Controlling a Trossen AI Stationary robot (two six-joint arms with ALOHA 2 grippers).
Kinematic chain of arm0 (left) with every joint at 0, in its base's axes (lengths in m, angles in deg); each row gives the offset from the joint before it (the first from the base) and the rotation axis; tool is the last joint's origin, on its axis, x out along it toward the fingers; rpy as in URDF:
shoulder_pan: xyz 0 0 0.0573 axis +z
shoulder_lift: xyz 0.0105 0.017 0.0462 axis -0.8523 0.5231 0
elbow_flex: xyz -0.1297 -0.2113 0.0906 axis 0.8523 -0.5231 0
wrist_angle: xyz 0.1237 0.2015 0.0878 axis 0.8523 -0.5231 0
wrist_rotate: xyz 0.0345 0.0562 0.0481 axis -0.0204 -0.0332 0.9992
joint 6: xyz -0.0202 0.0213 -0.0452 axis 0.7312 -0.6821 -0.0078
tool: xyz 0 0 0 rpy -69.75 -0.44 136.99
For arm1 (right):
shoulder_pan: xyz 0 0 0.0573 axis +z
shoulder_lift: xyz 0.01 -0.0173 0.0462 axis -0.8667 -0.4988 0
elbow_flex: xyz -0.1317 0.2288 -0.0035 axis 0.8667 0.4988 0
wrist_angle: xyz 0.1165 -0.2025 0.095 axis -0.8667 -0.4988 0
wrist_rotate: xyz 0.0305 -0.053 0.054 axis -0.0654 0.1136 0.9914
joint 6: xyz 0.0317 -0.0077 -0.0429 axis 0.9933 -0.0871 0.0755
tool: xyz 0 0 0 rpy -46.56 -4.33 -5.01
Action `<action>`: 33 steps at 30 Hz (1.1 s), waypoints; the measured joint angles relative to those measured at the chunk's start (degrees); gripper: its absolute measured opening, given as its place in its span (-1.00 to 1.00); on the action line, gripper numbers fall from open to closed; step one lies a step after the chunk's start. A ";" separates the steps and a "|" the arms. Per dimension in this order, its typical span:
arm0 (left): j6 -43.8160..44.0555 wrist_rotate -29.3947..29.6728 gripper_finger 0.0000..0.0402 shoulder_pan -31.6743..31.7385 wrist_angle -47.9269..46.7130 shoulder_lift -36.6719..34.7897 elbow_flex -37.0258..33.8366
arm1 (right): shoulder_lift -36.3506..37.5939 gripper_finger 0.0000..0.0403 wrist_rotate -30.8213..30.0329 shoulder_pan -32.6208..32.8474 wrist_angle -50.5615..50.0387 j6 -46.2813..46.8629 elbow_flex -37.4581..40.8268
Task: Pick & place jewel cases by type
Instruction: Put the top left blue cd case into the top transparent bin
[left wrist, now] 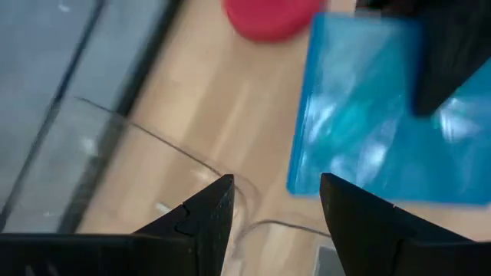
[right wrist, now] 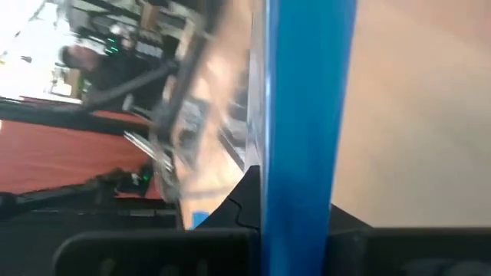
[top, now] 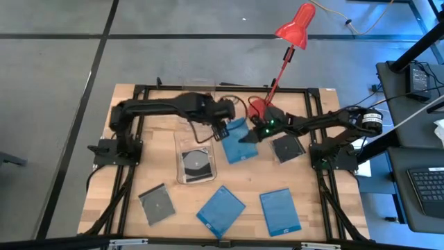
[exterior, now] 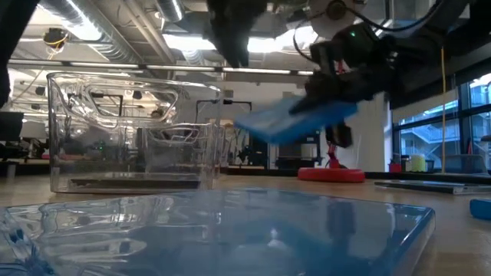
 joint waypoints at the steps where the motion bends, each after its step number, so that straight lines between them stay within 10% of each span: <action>1: 0.60 0.19 -0.05 0.01 -0.21 -1.21 -0.02 | 0.00 -0.90 0.10 -0.48 0.03 -0.26 -1.22; 18: 7.61 10.23 -0.05 -1.68 -6.61 -11.49 -0.07 | -1.43 -0.90 -11.15 -6.91 -7.19 -10.37 -19.95; 33: 12.18 12.29 -0.05 -3.16 -14.76 -11.55 -0.09 | -24.09 -0.90 -11.36 -9.43 -12.24 -2.64 -39.81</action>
